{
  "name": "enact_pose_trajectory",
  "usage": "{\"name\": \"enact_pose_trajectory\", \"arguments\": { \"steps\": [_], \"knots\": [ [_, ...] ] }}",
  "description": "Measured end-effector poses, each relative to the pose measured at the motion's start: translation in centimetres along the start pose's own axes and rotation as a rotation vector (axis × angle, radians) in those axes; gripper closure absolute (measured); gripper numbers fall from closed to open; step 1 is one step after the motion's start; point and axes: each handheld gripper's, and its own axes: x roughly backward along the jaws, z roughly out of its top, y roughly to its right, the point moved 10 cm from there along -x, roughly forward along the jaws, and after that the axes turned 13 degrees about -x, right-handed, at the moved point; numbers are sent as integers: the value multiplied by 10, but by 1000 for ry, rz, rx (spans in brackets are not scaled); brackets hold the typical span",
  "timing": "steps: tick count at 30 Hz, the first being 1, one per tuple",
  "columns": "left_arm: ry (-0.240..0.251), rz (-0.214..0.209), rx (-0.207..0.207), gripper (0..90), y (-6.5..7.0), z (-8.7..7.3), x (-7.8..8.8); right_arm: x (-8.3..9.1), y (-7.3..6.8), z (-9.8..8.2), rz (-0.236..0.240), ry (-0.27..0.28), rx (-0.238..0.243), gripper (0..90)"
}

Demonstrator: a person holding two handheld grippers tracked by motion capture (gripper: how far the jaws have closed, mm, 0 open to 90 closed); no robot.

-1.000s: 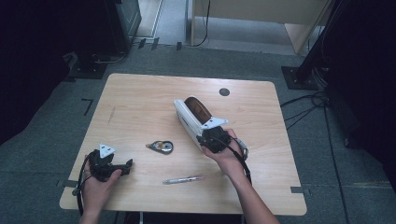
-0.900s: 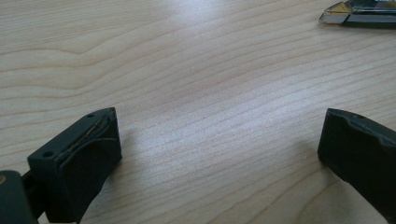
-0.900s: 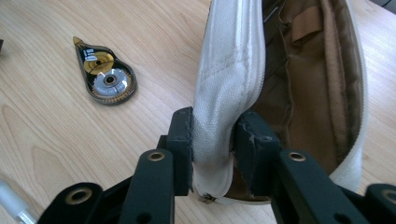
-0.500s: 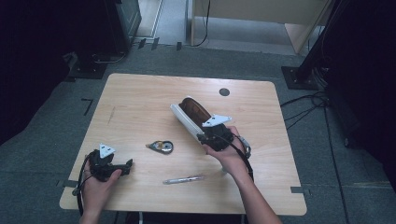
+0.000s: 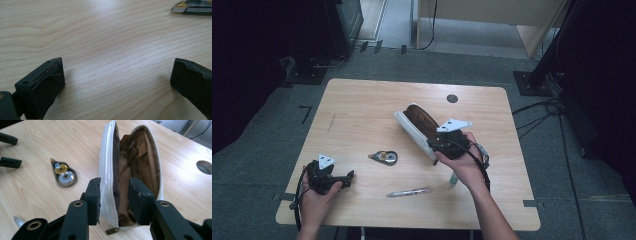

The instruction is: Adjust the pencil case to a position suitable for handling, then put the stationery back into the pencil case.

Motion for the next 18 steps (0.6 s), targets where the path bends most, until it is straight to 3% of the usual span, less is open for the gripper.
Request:
{"name": "enact_pose_trajectory", "arguments": {
  "steps": [10, 18],
  "knots": [
    [0, 0, 0, 0, 0, 0, 0, 28, 16, -3, -3, 51, -48, 487],
    [0, 0, 0, 0, 0, 0, 0, 49, 26, -14, -11, 86, -80, 476]
  ]
}}
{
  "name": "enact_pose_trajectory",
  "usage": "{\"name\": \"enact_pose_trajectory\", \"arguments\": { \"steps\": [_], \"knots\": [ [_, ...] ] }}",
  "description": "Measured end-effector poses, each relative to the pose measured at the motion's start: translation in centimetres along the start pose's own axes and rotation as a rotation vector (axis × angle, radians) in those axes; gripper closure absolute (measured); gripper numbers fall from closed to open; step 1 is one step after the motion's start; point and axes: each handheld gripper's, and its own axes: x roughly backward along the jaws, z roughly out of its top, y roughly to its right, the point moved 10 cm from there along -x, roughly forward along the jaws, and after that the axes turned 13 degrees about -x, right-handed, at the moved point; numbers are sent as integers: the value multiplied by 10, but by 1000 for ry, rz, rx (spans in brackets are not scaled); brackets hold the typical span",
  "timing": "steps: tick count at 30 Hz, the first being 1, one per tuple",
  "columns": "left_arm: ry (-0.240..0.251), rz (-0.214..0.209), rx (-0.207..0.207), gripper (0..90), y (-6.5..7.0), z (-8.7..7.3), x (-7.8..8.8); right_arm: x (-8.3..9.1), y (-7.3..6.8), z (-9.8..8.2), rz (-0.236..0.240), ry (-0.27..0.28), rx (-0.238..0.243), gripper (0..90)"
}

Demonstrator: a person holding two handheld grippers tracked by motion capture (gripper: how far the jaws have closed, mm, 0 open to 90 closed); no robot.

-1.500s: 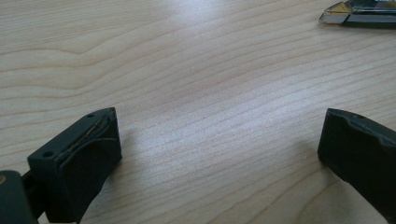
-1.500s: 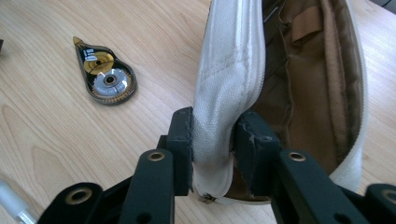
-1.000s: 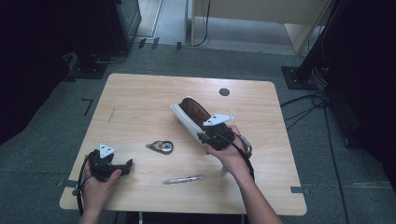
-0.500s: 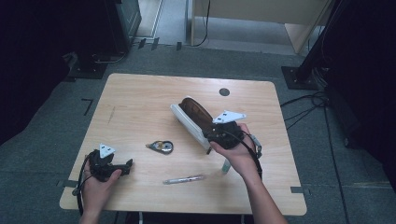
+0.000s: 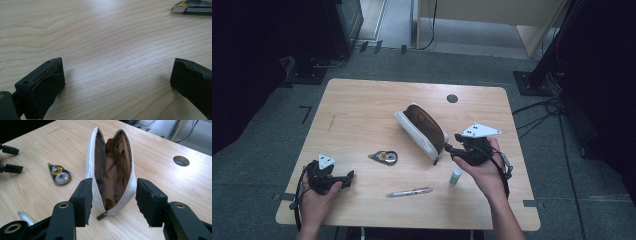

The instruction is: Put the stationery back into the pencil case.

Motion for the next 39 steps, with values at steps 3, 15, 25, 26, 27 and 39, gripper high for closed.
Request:
{"name": "enact_pose_trajectory", "arguments": {
  "steps": [3, 15, 25, 26, 27, 39],
  "knots": [
    [-1, 0, 0, 0, 0, 0, 0, 5, 2, -5, 1, 4, 3, 479],
    [0, 0, 0, 0, 0, 0, 0, 16, 5, -33, 24, 0, -25, 500],
    [-1, 0, 0, 0, 0, 0, 0, 17, 2, -57, 61, -4, -47, 499],
    [0, -1, 0, 0, 0, 0, 0, 17, 1, -60, 64, -10, -56, 497],
    [-1, -1, 0, 0, 0, 0, 0, 17, 1, -62, 67, -8, -56, 494],
    [-1, 0, 0, 0, 0, 0, 0, 13, 3, -76, 65, -9, -71, 470]
  ]
}}
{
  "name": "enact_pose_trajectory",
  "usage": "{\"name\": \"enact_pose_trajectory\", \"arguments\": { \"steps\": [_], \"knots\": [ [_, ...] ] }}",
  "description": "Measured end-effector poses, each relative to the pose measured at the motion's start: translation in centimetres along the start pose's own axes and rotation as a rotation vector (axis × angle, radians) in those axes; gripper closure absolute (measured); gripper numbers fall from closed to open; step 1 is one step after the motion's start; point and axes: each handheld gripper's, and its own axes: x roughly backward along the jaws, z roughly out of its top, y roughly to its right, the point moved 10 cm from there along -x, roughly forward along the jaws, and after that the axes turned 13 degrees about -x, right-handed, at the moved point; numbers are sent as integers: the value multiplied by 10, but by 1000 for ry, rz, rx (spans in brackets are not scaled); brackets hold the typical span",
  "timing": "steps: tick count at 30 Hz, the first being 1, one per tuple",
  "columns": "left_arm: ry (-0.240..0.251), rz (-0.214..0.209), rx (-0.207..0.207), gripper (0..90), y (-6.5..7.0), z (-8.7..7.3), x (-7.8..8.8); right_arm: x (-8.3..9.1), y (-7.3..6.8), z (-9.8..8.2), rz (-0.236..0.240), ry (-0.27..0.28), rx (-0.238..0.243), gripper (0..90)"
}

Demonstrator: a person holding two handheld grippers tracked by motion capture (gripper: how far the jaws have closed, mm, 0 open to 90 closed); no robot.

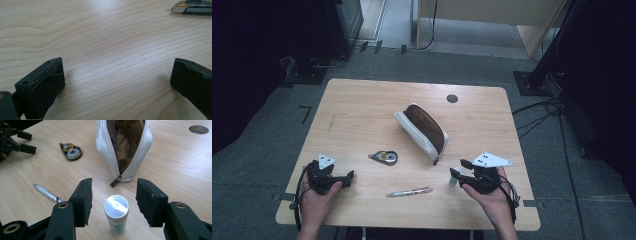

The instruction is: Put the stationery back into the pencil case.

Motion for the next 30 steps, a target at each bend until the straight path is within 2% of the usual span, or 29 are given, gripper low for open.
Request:
{"name": "enact_pose_trajectory", "arguments": {
  "steps": [15, 18, 25, 30],
  "knots": [
    [0, -1, 1, 0, 0, 0, 0, -8, 5, -24, -15, -42, 0, 503],
    [0, 0, 0, 0, 0, 0, 0, -11, 5, -28, -25, -47, 13, 517],
    [0, -1, 1, 0, 0, 0, 0, -16, 8, -33, -56, -54, 37, 571],
    [0, 0, 1, 0, 0, 0, 0, -16, 11, -33, -69, -43, 42, 644]
  ]
}}
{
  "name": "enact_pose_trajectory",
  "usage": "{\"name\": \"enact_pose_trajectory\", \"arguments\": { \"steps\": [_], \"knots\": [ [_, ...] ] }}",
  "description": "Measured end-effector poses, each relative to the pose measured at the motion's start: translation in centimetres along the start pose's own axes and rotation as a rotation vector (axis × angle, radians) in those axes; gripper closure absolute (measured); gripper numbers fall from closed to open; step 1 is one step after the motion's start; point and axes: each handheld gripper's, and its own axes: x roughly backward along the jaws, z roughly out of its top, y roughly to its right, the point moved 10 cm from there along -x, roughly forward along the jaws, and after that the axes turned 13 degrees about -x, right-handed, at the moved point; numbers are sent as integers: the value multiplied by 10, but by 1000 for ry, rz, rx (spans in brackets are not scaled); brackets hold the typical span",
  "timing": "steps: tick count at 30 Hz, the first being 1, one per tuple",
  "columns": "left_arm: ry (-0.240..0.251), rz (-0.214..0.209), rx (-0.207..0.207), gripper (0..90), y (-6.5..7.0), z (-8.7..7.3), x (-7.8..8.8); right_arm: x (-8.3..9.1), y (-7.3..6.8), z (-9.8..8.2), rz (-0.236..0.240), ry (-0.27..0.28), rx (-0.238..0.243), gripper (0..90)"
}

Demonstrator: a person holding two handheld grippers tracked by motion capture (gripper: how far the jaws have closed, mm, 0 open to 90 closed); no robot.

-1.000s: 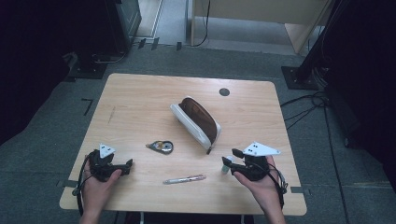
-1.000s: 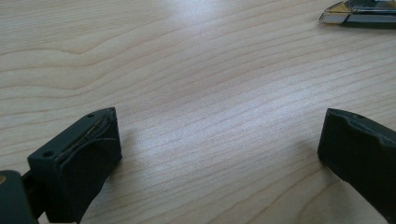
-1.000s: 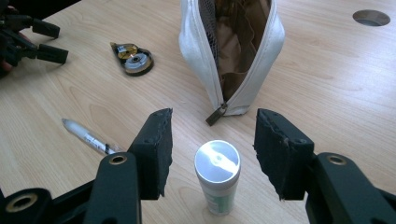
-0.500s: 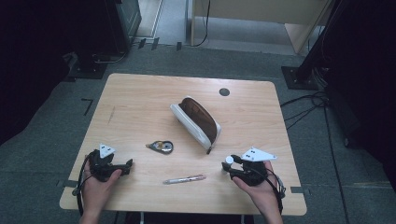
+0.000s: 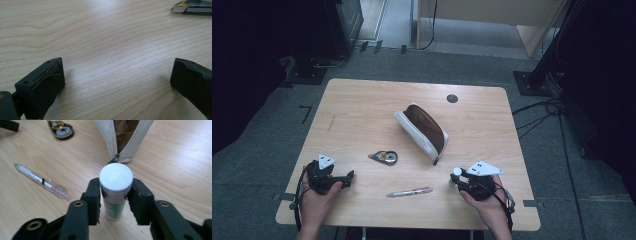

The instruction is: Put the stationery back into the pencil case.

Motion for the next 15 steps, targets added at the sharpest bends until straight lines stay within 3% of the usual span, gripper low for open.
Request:
{"name": "enact_pose_trajectory", "arguments": {
  "steps": [4, 15],
  "knots": [
    [0, 0, 0, 0, 0, 0, 0, 0, 0, 0, -2, 3, 16, 653],
    [0, 0, 0, 0, 0, 0, 0, 5, 0, 7, 2, 26, 4, 656]
  ]
}}
